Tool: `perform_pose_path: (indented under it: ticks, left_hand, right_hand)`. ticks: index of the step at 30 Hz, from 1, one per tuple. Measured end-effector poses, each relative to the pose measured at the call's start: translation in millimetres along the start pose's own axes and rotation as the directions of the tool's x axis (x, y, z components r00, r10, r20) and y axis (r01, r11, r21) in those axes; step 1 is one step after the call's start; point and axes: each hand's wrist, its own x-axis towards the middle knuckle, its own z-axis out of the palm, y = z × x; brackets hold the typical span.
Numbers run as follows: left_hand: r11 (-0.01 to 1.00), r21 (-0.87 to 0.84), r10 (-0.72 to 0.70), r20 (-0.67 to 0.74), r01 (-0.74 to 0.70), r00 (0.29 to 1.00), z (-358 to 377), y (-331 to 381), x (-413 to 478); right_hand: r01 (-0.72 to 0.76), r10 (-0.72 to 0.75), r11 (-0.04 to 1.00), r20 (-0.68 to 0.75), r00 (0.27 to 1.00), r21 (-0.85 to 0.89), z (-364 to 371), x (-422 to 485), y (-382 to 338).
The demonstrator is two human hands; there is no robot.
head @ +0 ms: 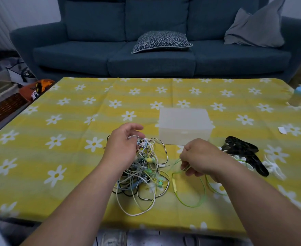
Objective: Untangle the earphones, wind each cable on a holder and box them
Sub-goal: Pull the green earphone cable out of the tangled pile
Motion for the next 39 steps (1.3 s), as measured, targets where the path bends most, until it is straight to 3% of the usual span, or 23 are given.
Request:
perform_pose_path:
  ticks: [2,4,6,8,10,13,15,17,19,21,22,25,27,32,39]
  left_hand:
    - [0.999,0.002,-0.046,-0.105,0.047,0.993,-1.1,-6.9,5.7]
    - [0.992,-0.053,-0.124,-0.199,0.115,0.972,-3.0,-15.2,13.4]
    - [0.978,-0.114,-0.201,-0.268,0.176,0.942,-5.1,-21.9,19.6]
    - [0.962,-0.159,-0.261,-0.315,0.221,0.912,-7.2,-25.9,22.8]
    - [0.947,-0.201,-0.309,-0.347,0.252,0.885,-10.6,-31.1,25.8]
    - [0.918,-0.262,-0.384,-0.386,0.299,0.839,-17.2,-34.2,28.1]
    - [0.901,-0.291,-0.417,-0.375,0.322,0.828,-19.0,-30.5,26.8]
    - [0.934,-0.206,-0.35,-0.361,0.292,0.864,-16.2,-19.1,19.2]
    - [0.996,0.012,-0.082,-0.312,0.09,0.947,-13.1,-7.1,9.6]
    - [0.981,0.112,0.172,-0.135,-0.157,0.976,-8.3,5.9,-1.9]
    - [0.971,0.113,0.215,-0.012,-0.212,0.977,-5.8,10.8,-8.1]
    - [0.946,0.24,0.133,0.324,-0.218,0.937,3.6,11.5,-20.4]
    - [0.888,0.377,0.087,0.424,-0.263,0.902,8.1,5.3,-21.2]
    - [0.938,0.3,0.066,0.341,-0.175,0.938,1.2,3.7,-14.3]
    - [0.982,0.175,0.008,0.331,-0.07,0.944,-3.5,2.2,-12.5]
  right_hand:
    - [-0.001,0.008,0.994,-0.061,0.998,0.113,-2.8,-1.0,-2.1]
    - [0.018,0.043,0.919,-0.146,0.988,0.394,-8.2,-3.0,-6.9]
    - [0.099,0.048,0.713,-0.189,0.981,0.694,-16.2,-7.9,-14.0]
    - [0.193,-0.007,0.431,-0.21,0.978,0.881,-24.1,-13.4,-18.3]
    - [0.235,-0.063,0.181,-0.227,0.972,0.955,-33.0,-19.0,-18.7]
    - [0.282,-0.105,0.009,-0.279,0.954,0.959,-44.2,-24.0,-16.2]
    - [0.307,-0.161,-0.004,-0.303,0.939,0.952,-47.8,-25.7,-14.3]
    - [0.319,-0.231,0.043,-0.301,0.925,0.947,-47.9,-27.2,-13.7]
    - [0.313,-0.282,0.091,-0.277,0.919,0.945,-47.0,-28.7,-14.2]
    - [0.307,-0.314,0.102,-0.262,0.912,0.946,-47.1,-29.7,-15.2]
    - [0.308,-0.324,0.102,-0.261,0.909,0.946,-47.4,-30.0,-15.2]
    - [0.308,-0.331,0.099,-0.261,0.907,0.946,-48.2,-29.9,-14.7]
    - [0.312,-0.319,0.084,-0.271,0.908,0.946,-49.1,-30.1,-13.8]
    - [0.314,-0.282,0.028,-0.294,0.913,0.949,-53.2,-27.4,-9.9]
    - [0.317,-0.235,0.027,-0.303,0.924,0.948,-53.3,-25.8,-9.4]
